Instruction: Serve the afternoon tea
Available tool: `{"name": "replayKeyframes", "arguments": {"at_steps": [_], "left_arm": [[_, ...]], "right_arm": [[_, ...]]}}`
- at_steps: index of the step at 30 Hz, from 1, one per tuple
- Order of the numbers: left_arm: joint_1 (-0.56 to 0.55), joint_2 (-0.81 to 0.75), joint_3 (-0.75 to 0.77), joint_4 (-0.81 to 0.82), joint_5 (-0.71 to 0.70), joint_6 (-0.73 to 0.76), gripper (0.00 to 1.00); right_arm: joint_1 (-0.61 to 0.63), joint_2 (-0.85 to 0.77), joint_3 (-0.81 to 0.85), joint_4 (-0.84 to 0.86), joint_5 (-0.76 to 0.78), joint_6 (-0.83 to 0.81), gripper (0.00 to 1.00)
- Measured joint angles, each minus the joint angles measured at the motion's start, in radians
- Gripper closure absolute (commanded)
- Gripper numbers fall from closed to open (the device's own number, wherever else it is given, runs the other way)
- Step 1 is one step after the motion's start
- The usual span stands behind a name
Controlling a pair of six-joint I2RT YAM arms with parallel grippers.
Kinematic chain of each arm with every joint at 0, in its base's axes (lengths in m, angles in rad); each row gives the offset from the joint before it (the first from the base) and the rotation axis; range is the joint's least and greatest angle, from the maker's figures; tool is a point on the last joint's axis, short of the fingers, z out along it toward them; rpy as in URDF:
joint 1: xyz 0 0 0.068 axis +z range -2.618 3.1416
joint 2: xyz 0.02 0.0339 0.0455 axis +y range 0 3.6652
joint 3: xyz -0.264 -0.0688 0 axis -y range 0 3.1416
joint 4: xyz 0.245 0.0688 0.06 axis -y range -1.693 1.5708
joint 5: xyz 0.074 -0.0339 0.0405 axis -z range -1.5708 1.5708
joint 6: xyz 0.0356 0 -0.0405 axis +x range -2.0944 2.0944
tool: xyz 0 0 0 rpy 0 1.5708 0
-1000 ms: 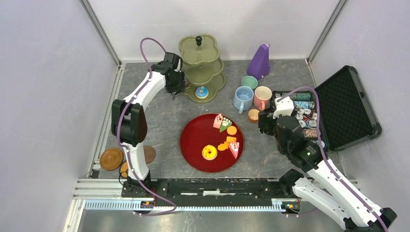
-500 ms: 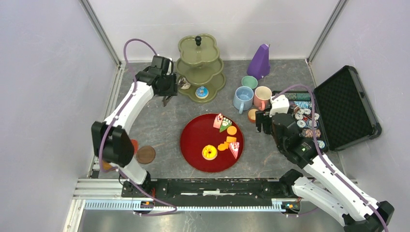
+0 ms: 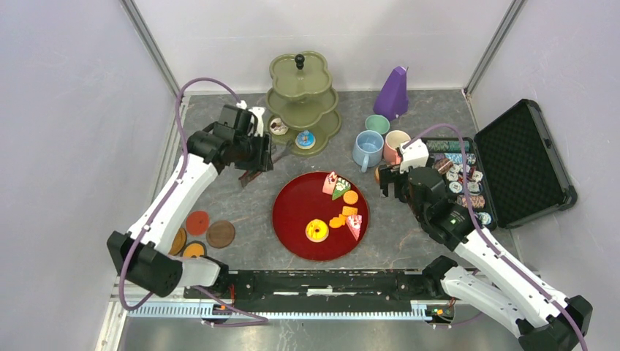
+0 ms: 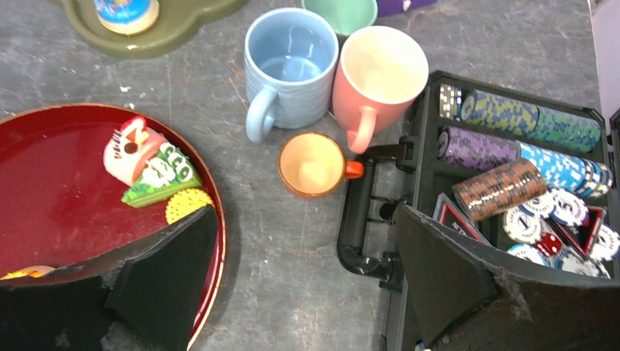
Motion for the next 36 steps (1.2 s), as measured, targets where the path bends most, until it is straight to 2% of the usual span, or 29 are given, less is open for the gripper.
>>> {"name": "replayKeyframes", "arguments": {"at_steps": [7,17,26,29,36], "left_arm": [[-0.155,-0.087,-0.044,-0.051,0.062,0.035,0.44],[-0.365,-0.097,-0.063,-0.076,0.084,0.058,0.44],[-0.533,-0.097,-0.074,-0.154,0.042,0.056,0.44],[-0.576,-0.097,-0.075,-0.192,0.018,0.045,0.41],[-0.649,-0.095,-0.080,-0.269,-0.045,-0.019,0.40]], "right_arm": [[0.000,-0.007,0.000,0.076,-0.044,0.000,0.02],[0.000,-0.017,0.000,0.091,-0.065,0.009,0.02],[0.000,-0.079,-0.018,0.087,-0.052,0.019,0.02],[0.000,-0.083,-0.020,0.083,-0.049,0.018,0.02],[0.000,-0.083,-0.021,0.084,-0.045,0.018,0.02]]}}
